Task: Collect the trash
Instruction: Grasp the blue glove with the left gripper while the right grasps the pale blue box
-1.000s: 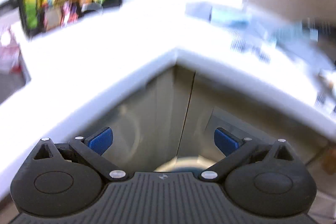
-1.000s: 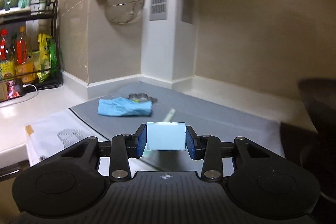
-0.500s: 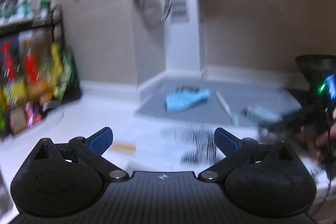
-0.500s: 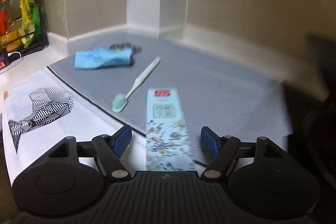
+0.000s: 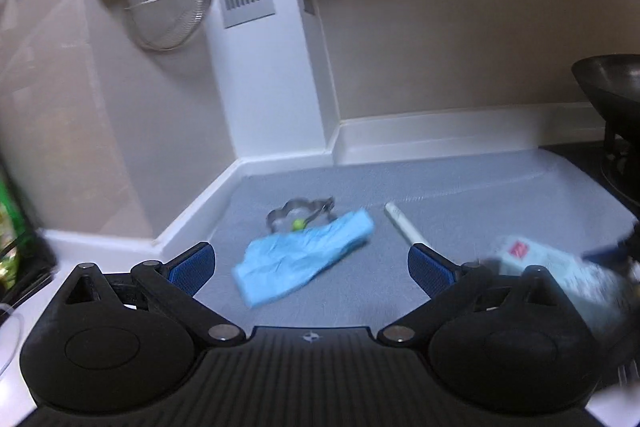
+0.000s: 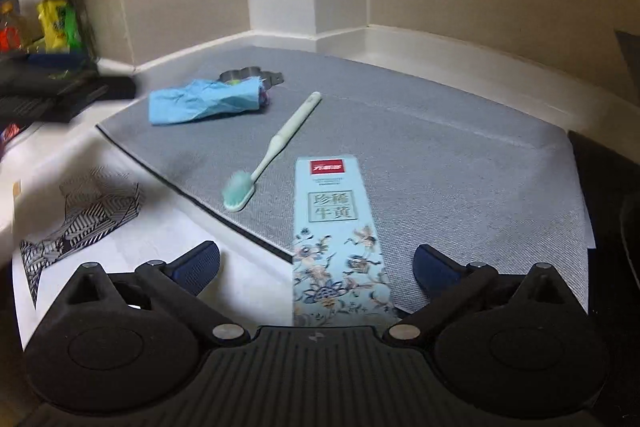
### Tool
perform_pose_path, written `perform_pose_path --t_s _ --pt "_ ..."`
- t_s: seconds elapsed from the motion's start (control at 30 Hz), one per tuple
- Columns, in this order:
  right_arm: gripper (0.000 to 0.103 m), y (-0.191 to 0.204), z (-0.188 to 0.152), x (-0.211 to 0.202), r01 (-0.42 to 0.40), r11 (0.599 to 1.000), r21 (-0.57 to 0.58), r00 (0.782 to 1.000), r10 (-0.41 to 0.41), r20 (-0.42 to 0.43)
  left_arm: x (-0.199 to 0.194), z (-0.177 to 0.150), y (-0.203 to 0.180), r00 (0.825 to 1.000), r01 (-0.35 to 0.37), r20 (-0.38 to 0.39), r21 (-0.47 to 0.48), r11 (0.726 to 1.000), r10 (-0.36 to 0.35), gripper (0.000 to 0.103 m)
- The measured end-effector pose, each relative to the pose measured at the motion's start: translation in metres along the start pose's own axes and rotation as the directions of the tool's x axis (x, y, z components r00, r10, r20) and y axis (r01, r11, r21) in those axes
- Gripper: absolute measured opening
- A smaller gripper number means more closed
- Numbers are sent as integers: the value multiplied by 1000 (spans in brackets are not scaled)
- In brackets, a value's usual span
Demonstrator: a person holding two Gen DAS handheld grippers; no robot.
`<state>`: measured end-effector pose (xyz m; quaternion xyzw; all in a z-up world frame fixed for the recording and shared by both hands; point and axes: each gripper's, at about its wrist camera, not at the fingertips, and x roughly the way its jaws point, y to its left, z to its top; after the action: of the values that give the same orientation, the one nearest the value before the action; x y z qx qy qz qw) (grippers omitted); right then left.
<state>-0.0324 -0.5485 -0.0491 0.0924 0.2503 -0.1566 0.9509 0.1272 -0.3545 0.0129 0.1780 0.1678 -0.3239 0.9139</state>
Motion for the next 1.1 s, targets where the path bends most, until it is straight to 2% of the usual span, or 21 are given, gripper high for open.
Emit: perform_pose_path --t_s 0.07,0.23,0.37,0.47,0.5,0.53,0.57,0.63,0.77,0.8,0.83,1.1 --pt "103 -2 -1 1 -9 1000 10 1000 9 -12 16 2 -3 1000 9 8 1 1000 -9 103" --pt "103 -6 -1 -1 -15 999 32 1000 15 -3 60 8 -11 999 18 -43 21 1000 -18 103" --pt "103 -6 0 -1 -12 999 34 1000 12 -3 88 6 -15 994 -9 -108 66 998 16 103" --pt "103 -8 0 -1 -10 999 42 1000 10 -1 106 -1 -15 982 -43 -178 111 993 63 103" --pt "103 -8 0 -1 -8 999 44 1000 8 -1 112 -4 -14 975 -59 -207 131 990 86 99" --pt "103 -9 0 -2 -2 999 46 1000 2 -1 116 -7 -13 967 -69 -236 139 988 101 81" --pt "103 -9 -1 -3 6 999 48 1000 -6 -2 117 -9 -10 966 -70 -239 118 991 97 71" --pt "103 -10 -1 -2 20 998 51 1000 -20 -3 115 -9 -3 963 -74 -254 61 995 87 57" --pt "103 -11 -1 -1 32 998 56 999 -32 -3 98 -7 6 968 -85 -233 32 996 90 47" --pt "103 -12 -1 -1 30 998 60 1000 -30 -1 90 -6 10 970 -84 -227 5 996 83 37" --pt "103 -13 -1 -1 27 998 64 1000 -27 0 81 -6 14 973 -76 -218 -18 997 71 32" --pt "103 -13 -1 1 26 998 64 1000 -26 1 -14 -30 34 989 -45 -148 -142 989 24 31"
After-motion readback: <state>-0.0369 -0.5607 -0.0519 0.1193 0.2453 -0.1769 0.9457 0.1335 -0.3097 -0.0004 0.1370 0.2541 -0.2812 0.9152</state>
